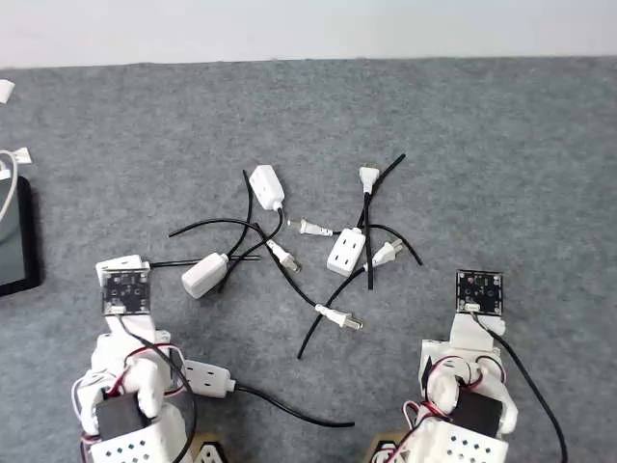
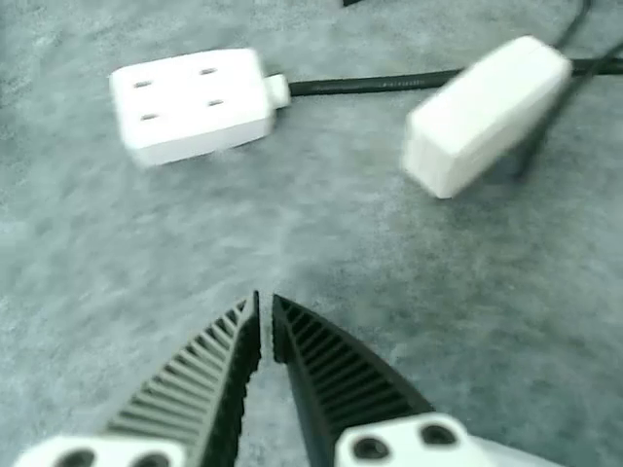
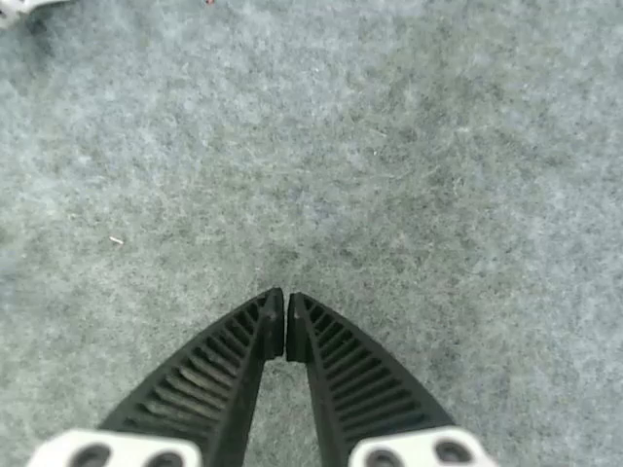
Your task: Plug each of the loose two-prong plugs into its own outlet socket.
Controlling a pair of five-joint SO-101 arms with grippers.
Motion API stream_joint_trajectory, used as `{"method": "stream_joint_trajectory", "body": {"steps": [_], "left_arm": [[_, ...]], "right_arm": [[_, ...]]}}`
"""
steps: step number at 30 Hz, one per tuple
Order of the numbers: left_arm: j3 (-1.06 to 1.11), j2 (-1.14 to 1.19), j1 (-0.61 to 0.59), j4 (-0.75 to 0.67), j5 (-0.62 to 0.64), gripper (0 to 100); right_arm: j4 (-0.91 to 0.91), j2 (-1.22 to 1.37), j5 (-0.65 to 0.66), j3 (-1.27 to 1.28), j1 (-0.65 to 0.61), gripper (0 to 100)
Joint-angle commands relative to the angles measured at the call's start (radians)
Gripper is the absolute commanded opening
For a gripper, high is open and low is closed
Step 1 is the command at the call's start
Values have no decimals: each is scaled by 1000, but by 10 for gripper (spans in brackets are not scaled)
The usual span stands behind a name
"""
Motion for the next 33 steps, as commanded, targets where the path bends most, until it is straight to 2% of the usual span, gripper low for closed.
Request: {"method": "stream_joint_trajectory", "body": {"steps": [1,19,26,30,33], "left_arm": [[-12,-14,120,-26,-2,15],[-16,-14,141,-26,5,15],[-12,-12,361,-28,-2,14],[-35,-12,425,-28,3,13],[-104,-12,423,6,-3,13]], "right_arm": [[-2,-13,11,17,-2,14],[-2,-13,11,17,-1,12],[-2,-13,11,17,-1,11],[-2,-13,11,17,4,11],[-2,-13,11,17,47,11]]}}
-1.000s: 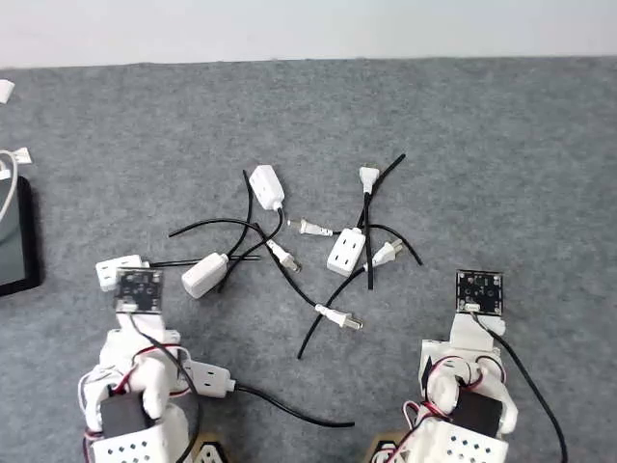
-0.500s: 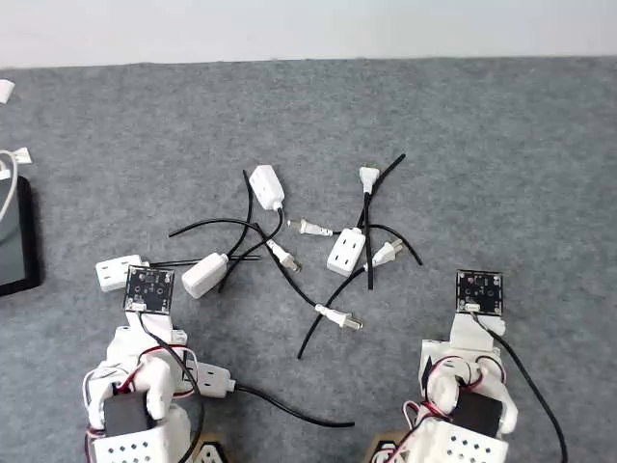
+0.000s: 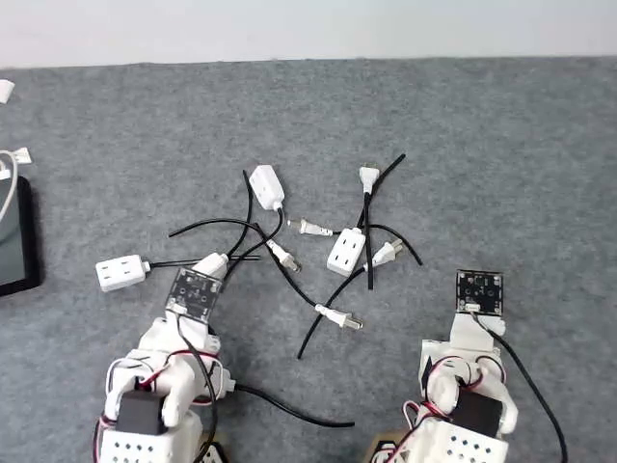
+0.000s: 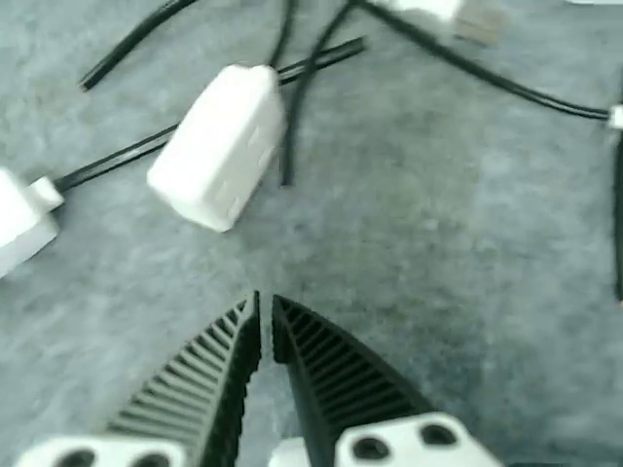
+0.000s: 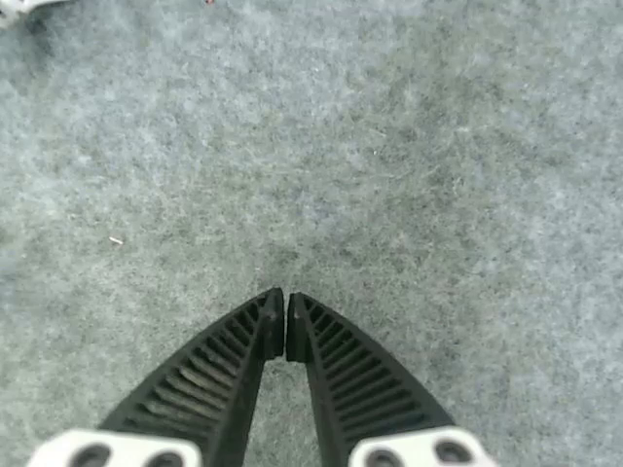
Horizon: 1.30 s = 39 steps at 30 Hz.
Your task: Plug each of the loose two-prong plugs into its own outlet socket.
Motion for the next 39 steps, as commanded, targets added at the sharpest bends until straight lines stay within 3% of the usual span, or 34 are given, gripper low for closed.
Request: {"method": "stream_joint_trajectory", "body": {"steps": [1,4,11,15,17,21,26,30,33,39], "left_arm": [[-133,-12,-14,15,-3,13],[-237,-12,-127,14,5,13],[-573,60,-153,209,-40,15],[-742,390,-245,222,-31,14],[-883,623,-270,311,28,14],[-1164,1036,-250,471,198,14],[-1176,1283,-129,463,232,13],[-1047,1324,32,416,71,13],[-1009,1301,60,393,-104,13],[-903,1283,95,431,-750,14]], "right_arm": [[-2,-13,11,17,56,11],[-2,-13,5,17,94,11],[-2,-13,5,17,94,11],[-2,-13,5,17,93,11],[-2,-13,5,17,93,11],[-2,-13,5,17,93,11],[-2,-13,5,17,99,11],[-2,-13,5,17,99,11],[-2,-13,5,17,99,11],[-2,-13,8,17,99,11]]}}
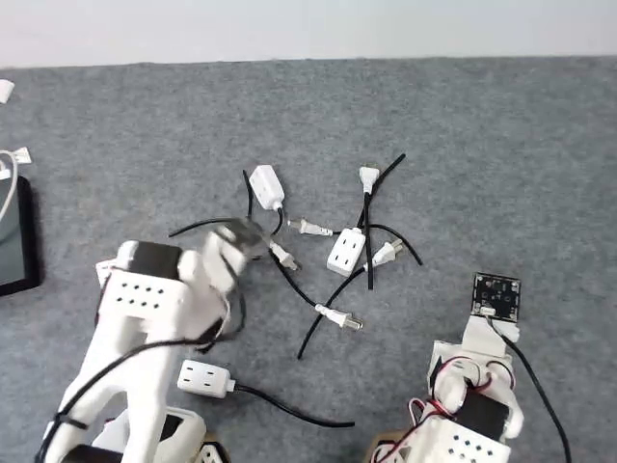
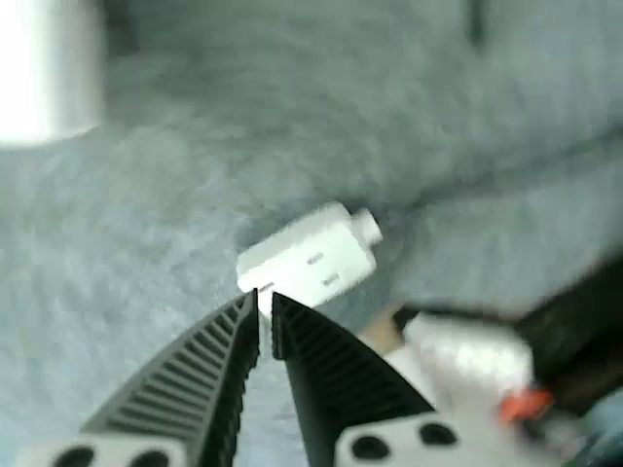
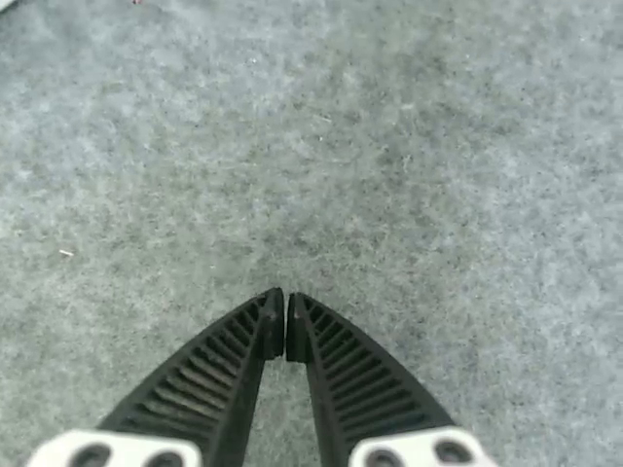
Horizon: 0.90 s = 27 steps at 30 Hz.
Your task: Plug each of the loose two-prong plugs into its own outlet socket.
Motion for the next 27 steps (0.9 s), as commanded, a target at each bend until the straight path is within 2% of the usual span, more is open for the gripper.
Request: {"method": "stream_joint_trajectory", "body": {"steps": [1,4,11,18,21,25,27], "left_arm": [[77,-28,6,34,-526,14],[145,-28,-3,49,-796,15],[185,-28,-9,49,-1065,24],[245,-28,44,-52,-977,261],[291,-28,60,-94,-968,236],[297,-28,41,-180,-845,212],[302,-28,41,-199,-830,213]], "right_arm": [[-2,-13,8,17,8,11],[-2,-13,8,17,8,11],[-4,-13,11,17,8,11],[-4,-13,11,17,8,11],[-4,-13,11,17,8,11],[-4,-13,11,17,8,11],[-4,-13,11,17,8,11]]}}
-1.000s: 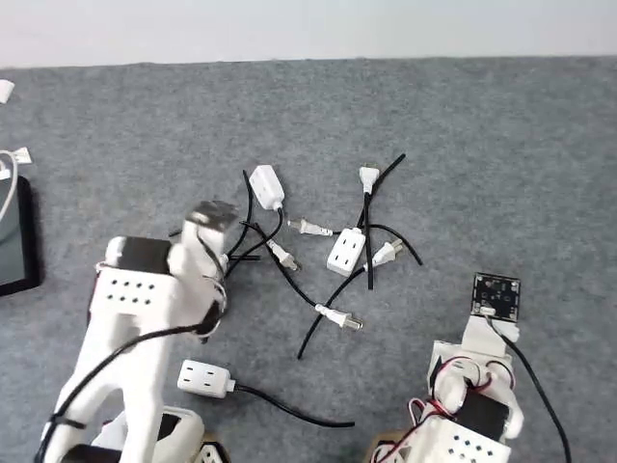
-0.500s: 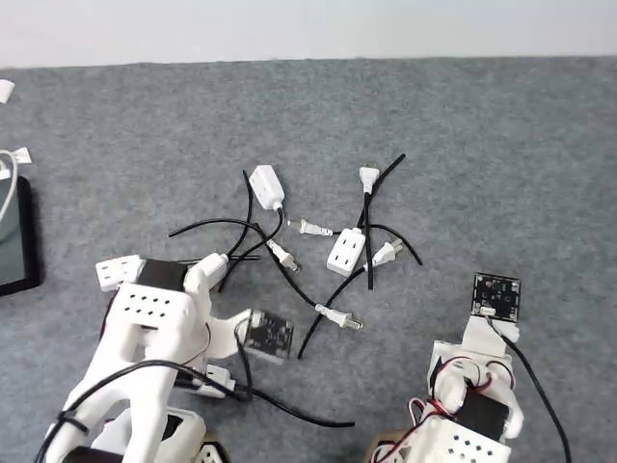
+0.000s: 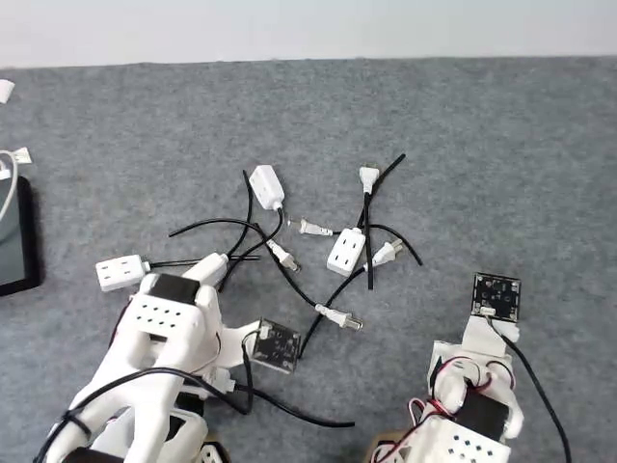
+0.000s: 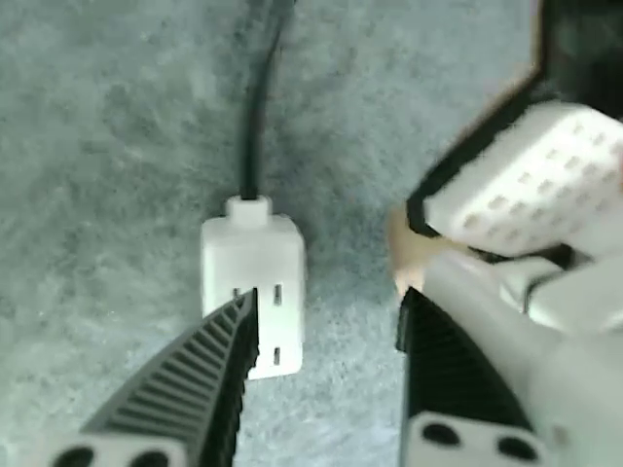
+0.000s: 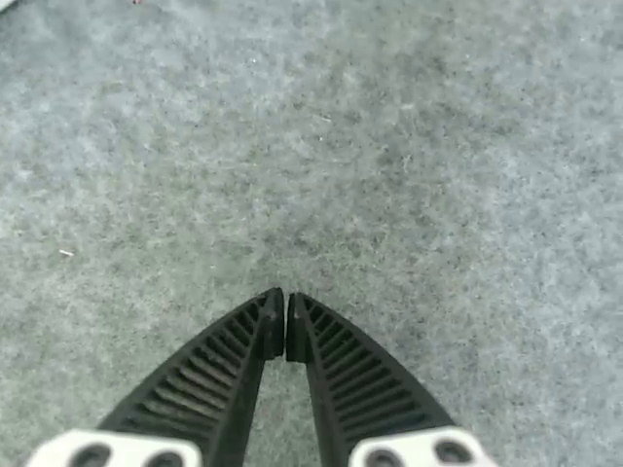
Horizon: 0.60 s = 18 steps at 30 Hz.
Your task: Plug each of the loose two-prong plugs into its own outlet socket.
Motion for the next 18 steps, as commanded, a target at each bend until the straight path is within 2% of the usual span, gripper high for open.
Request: {"method": "stream_joint_trajectory", "body": {"steps": [1,9,14,18], "left_arm": [[13,-11,-5,-54,71,213],[25,-11,-21,-172,126,214],[42,-11,-20,-187,124,214],[117,-11,-23,-288,124,214]], "right_arm": [[-4,-13,11,17,8,11],[-4,-13,12,17,10,11],[-4,-13,12,17,10,11],[-4,-13,43,17,18,11]]}}
